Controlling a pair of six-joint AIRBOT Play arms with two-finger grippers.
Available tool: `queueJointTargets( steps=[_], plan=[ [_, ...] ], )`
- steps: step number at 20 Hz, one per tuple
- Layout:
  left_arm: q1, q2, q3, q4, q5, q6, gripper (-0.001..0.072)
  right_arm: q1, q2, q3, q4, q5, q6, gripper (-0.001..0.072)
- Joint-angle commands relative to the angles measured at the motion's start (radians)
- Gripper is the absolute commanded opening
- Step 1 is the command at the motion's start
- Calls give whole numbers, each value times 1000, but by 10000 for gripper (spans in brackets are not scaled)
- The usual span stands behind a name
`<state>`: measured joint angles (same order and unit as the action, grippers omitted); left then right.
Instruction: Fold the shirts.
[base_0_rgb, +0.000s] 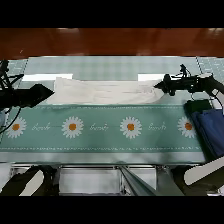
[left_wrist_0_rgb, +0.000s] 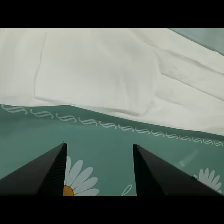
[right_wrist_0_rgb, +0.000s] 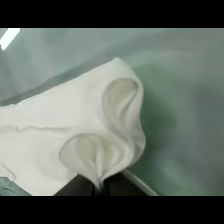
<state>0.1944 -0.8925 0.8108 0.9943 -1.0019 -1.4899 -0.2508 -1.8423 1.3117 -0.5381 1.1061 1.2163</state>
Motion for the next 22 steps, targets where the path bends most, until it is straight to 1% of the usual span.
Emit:
queueJointTargets(
  steps=[1,2,4,5,6,7,8,9,10,11,13,16,18,20,22],
  plan=[
    [-4,0,0,-2,0,0,501,13,57,31,-16,55,4,23],
    [-10,0,0,-10,0,1,500,9,104,31,-66,61,27,23],
    [-35,-5,0,-38,0,60,494,6,225,24,-221,120,114,23],
    [-53,-16,0,-60,0,79,479,6,299,11,-289,156,129,23],
    [-74,-33,0,-84,0,88,340,2,370,-1,-348,174,153,23],
    [-103,-57,0,-117,4,96,64,-6,451,-14,-397,183,171,23],
    [-141,-83,0,-155,29,122,20,-18,522,-25,-432,196,185,23],
    [-201,-119,0,-209,89,151,20,-30,596,-39,-457,214,193,23],
    [-271,-158,3,-248,159,198,20,-40,658,-53,-475,241,195,23],
    [-352,-208,25,-253,220,222,19,-52,719,-71,-476,273,198,23],
    [-504,-335,116,-254,263,213,19,-60,839,-121,-476,300,224,23],
    [-698,-555,319,-254,257,207,19,-60,998,-186,-475,331,271,23],
    [-788,-687,452,-254,210,157,19,-60,1088,-212,-458,352,293,23],
    [-868,-814,586,-254,142,128,19,-60,1156,-213,-452,383,313,23],
    [-930,-906,692,-254,105,87,19,-60,1209,-213,-430,409,327,23]
  ],
)
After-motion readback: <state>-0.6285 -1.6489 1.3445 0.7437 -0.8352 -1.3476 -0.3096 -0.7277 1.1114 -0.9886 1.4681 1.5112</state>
